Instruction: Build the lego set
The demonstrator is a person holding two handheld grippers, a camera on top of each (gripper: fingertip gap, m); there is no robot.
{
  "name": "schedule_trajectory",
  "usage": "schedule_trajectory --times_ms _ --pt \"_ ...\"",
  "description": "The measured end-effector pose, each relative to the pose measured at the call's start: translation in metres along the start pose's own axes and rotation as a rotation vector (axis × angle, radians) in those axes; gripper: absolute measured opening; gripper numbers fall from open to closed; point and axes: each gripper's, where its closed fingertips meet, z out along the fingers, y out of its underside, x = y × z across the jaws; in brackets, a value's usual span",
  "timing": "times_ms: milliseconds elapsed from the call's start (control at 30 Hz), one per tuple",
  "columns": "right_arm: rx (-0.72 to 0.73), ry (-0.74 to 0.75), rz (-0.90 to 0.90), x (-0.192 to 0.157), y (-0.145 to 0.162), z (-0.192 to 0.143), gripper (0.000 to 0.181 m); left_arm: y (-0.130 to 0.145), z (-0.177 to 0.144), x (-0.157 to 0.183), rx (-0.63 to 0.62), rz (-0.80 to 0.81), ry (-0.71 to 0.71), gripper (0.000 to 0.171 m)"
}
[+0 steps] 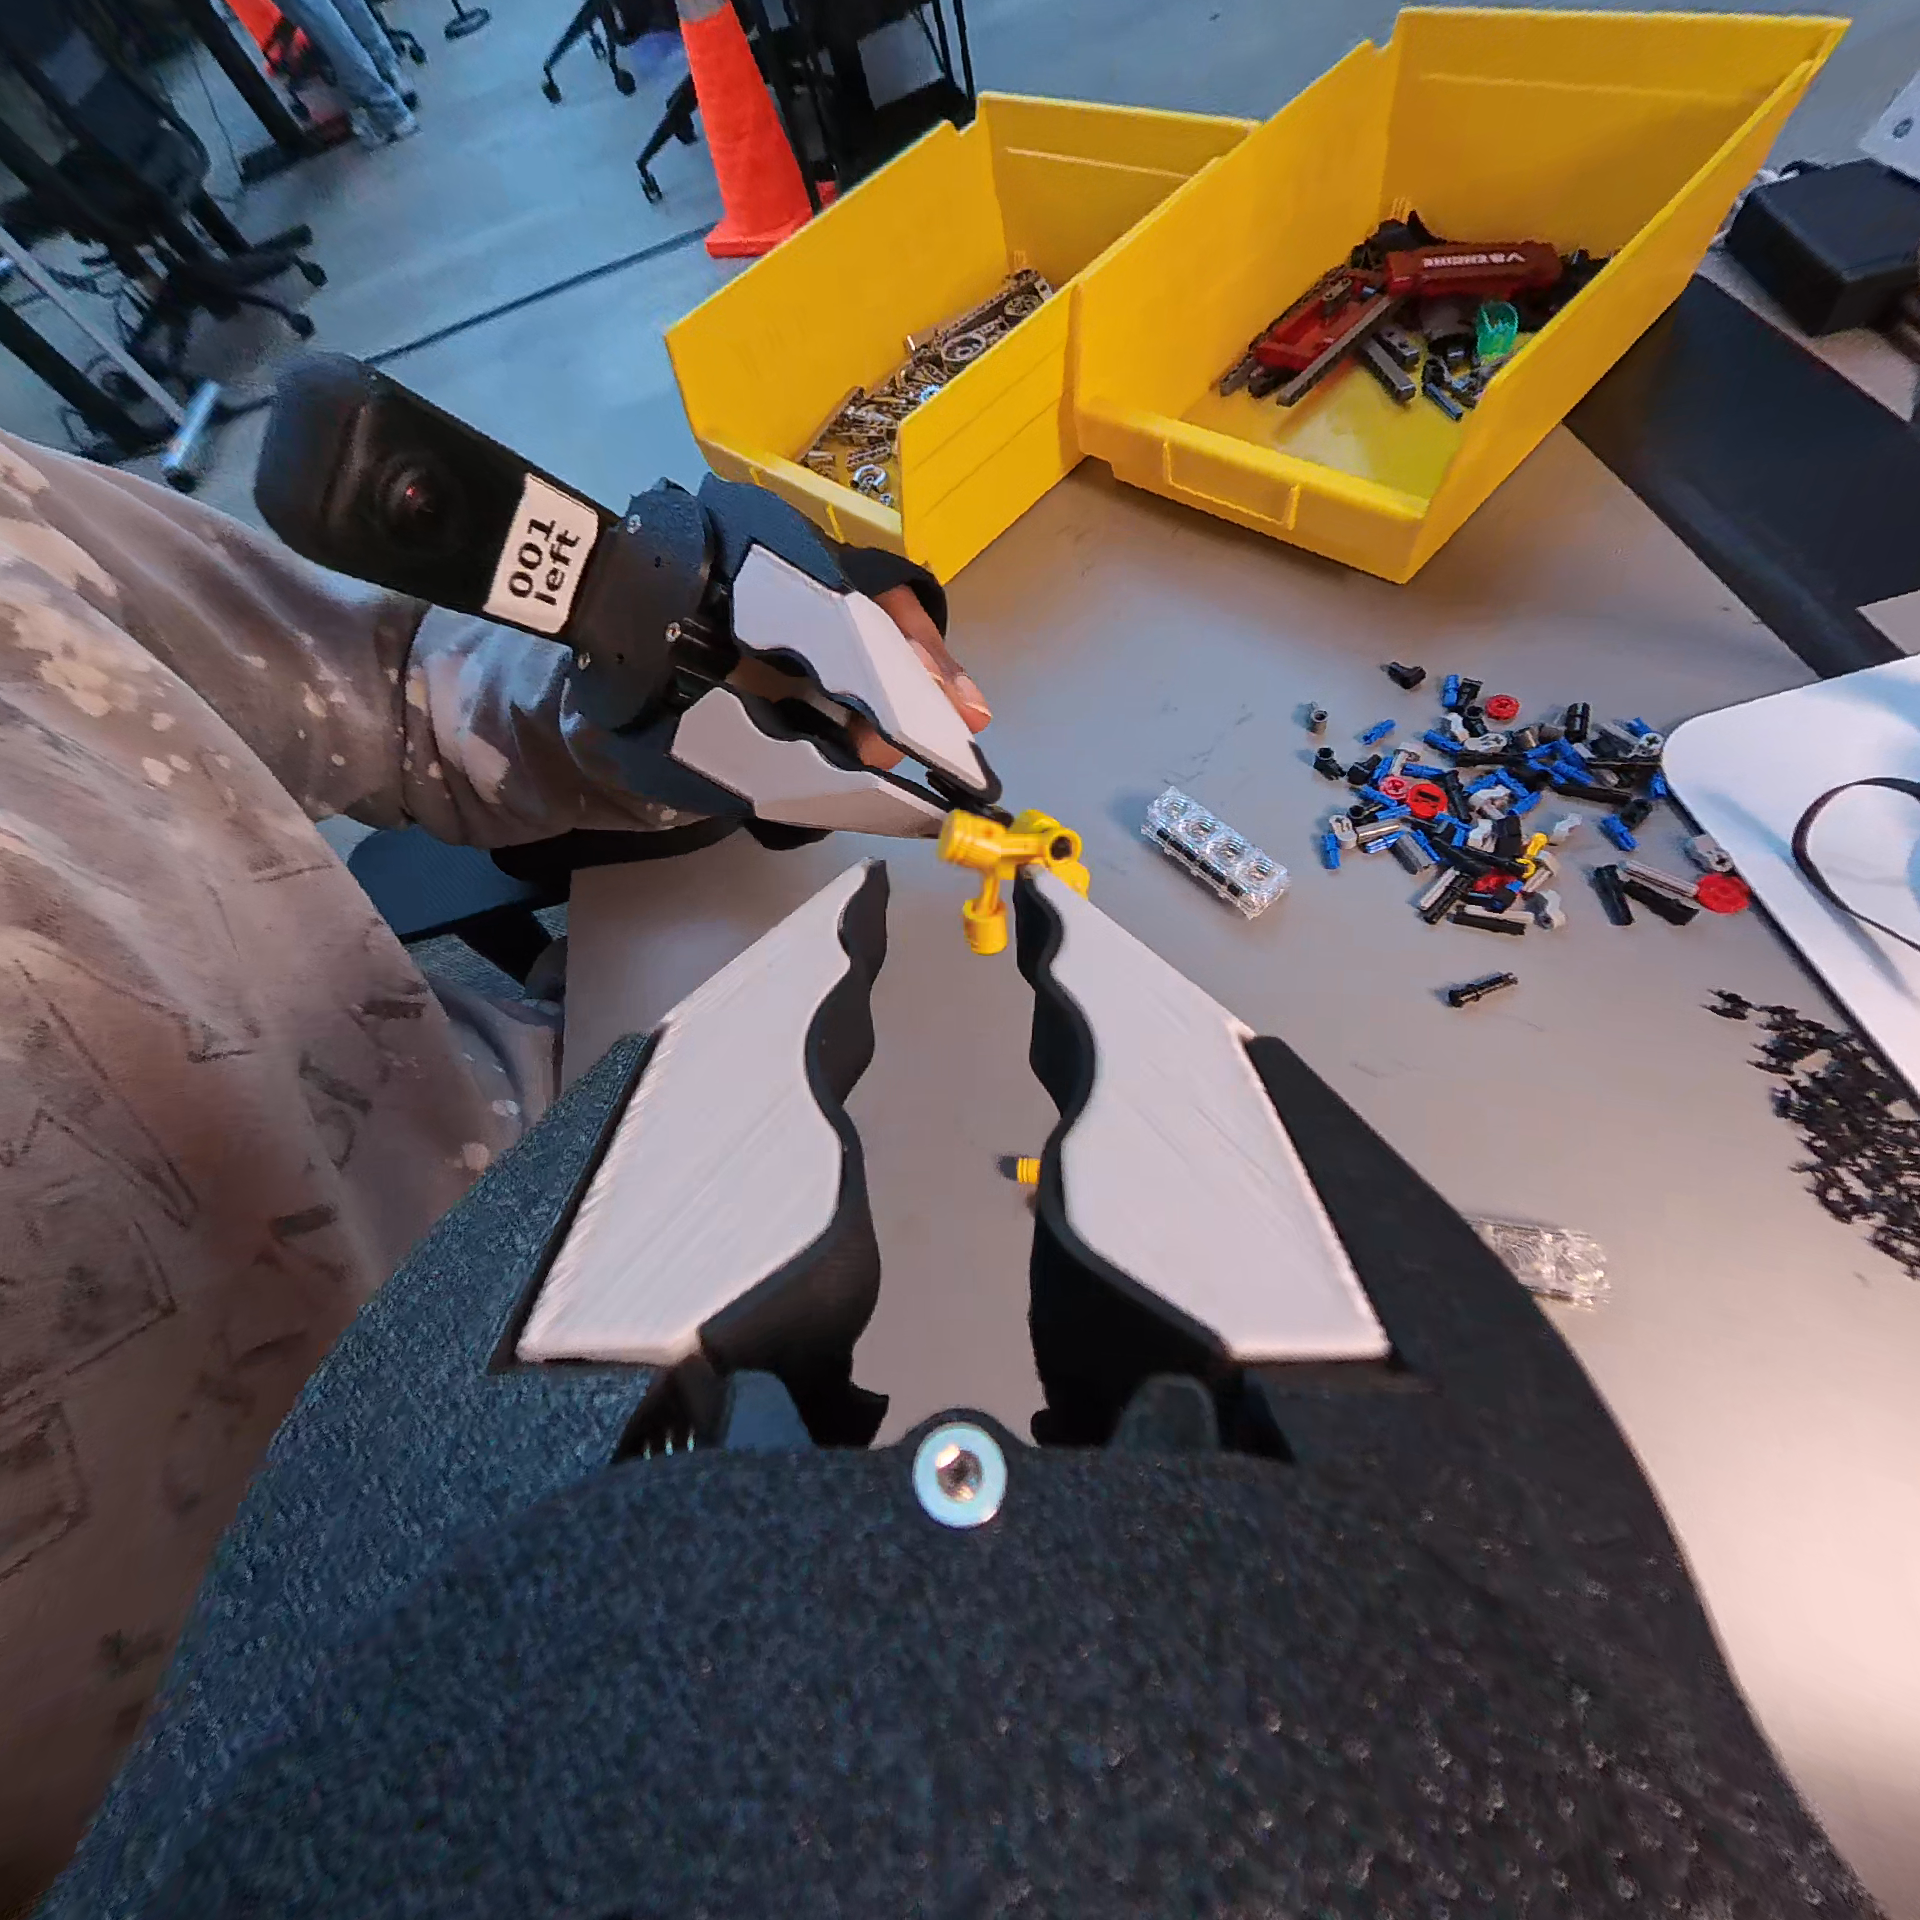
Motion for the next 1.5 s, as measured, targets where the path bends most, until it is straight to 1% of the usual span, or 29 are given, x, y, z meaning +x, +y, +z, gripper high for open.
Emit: schedule_trajectory --times_ms 133,333,433,500,567,733,833,1000,1067,1133,1200,1267,1400,1500 --pt "-0.014 -0.011 -0.002 -0.005 0.001 0.002 0.027 -0.001 -0.001 -0.001 0.002 0.009 -0.003 0.003" --pt "0.008 -0.010 -0.029 -0.009 -0.004 0.001 0.028 -0.005 -0.003 0.000 0.018 0.010 0.001 0.003" --pt "-0.042 0.020 -0.073 -0.011 0.000 0.005 0.029 -0.006 -0.002 0.003 0.010 0.062 -0.010 0.003" --pt "-0.078 0.052 -0.096 -0.010 0.002 0.006 0.030 -0.005 -0.002 0.003 0.007 0.058 -0.009 0.003" --pt "-0.083 0.050 -0.105 -0.013 0.001 0.006 0.031 -0.006 -0.002 0.002 0.019 0.010 0.002 0.003" --pt "-0.053 0.035 -0.131 -0.019 -0.007 0.000 0.032 -0.013 -0.006 -0.005 0.098 -0.249 0.080 0.003" --pt "-0.019 0.051 -0.149 -0.017 -0.014 -0.007 0.032 -0.016 -0.009 -0.011 0.137 -0.340 0.107 0.003" --pt "0.068 0.060 -0.160 -0.007 -0.027 -0.018 0.031 -0.023 -0.012 -0.009 0.185 -0.399 0.153 0.003" --pt "0.077 0.037 -0.137 -0.006 -0.027 -0.017 0.031 -0.025 -0.013 -0.007 0.197 -0.403 0.168 0.003" --pt "0.070 0.013 -0.158 -0.010 -0.024 -0.013 0.032 -0.027 -0.014 -0.004 0.210 -0.402 0.185 0.003" --pt "0.051 0.034 -0.193 -0.009 -0.019 -0.008 0.032 -0.030 -0.015 -0.004 0.226 -0.419 0.197 0.003" --pt "0.079 0.068 -0.194 -0.005 -0.019 -0.006 0.031 -0.029 -0.015 -0.006 0.231 -0.443 0.191 0.003" --pt "0.190 0.102 -0.113 0.001 -0.016 -0.004 0.029 -0.027 -0.016 -0.015 0.234 -0.474 0.164 0.003" --pt "0.259 0.018 -0.019 -0.007 -0.002 0.014 0.027 -0.027 -0.017 -0.019 0.247 -0.513 0.158 0.003"
